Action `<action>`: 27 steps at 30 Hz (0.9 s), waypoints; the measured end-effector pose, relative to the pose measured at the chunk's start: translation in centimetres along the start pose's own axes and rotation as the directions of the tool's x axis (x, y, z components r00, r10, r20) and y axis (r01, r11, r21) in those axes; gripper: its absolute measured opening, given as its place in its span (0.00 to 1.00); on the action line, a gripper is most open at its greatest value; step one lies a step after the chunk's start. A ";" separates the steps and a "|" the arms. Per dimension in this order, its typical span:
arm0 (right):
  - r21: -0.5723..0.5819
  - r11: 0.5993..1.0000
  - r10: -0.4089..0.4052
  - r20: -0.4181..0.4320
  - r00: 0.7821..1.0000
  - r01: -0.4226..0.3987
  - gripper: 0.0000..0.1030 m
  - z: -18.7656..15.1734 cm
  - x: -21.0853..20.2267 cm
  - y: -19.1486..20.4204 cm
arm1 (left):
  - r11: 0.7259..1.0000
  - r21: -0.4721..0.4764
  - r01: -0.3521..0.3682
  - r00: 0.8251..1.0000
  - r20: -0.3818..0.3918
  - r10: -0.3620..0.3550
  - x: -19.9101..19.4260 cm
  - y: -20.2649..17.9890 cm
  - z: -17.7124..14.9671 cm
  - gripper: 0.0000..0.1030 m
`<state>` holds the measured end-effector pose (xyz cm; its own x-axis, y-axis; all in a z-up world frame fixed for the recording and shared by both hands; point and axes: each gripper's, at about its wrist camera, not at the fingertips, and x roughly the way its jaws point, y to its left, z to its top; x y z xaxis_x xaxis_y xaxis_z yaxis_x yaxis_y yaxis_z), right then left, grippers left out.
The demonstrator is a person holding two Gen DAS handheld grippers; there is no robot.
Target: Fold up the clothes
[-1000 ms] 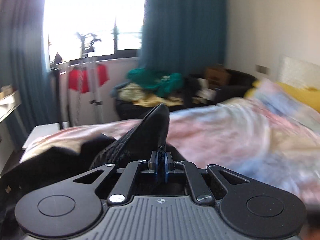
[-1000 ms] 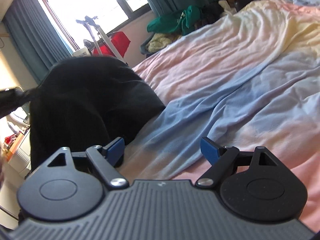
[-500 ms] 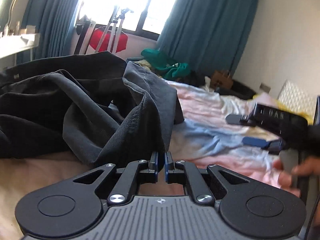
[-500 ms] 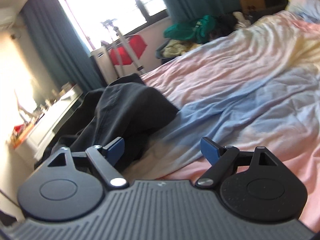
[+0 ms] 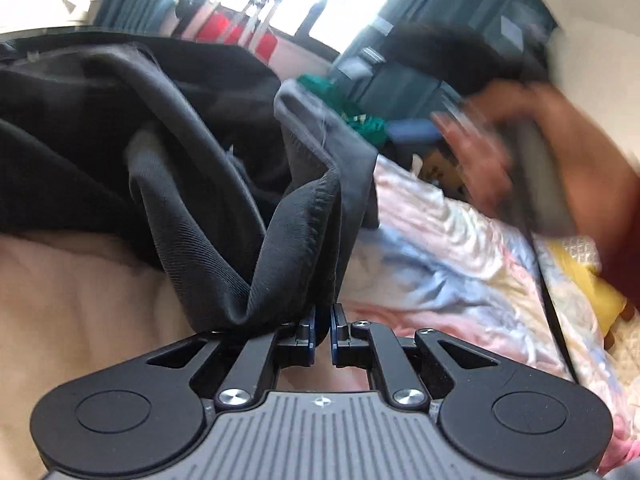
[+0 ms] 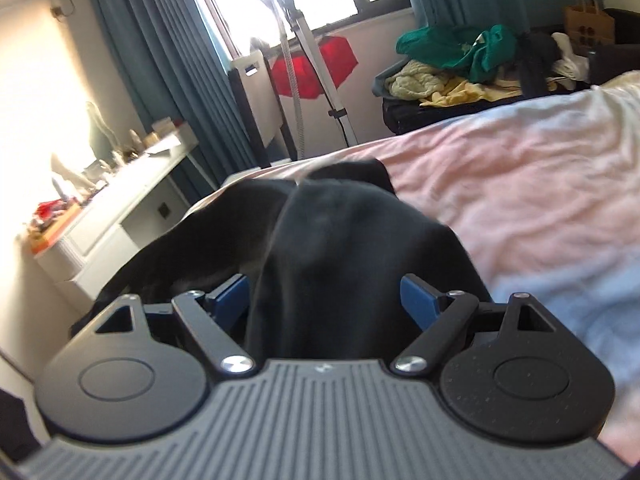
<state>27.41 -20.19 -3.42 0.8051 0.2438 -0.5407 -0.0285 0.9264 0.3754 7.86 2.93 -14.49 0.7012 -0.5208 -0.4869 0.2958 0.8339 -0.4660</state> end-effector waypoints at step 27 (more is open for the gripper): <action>0.061 0.957 -0.288 0.066 0.955 0.284 0.05 9.9 2.8 -3.9 | 0.993 0.036 0.116 0.993 -0.028 -0.115 2.2 4.3 2.4 0.07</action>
<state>35.64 -25.94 1.05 0.8163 -0.0524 -0.5753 0.2374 0.9383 0.2514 12.22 5.85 -15.76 0.6443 -0.6178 -0.4507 0.3981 0.7742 -0.4921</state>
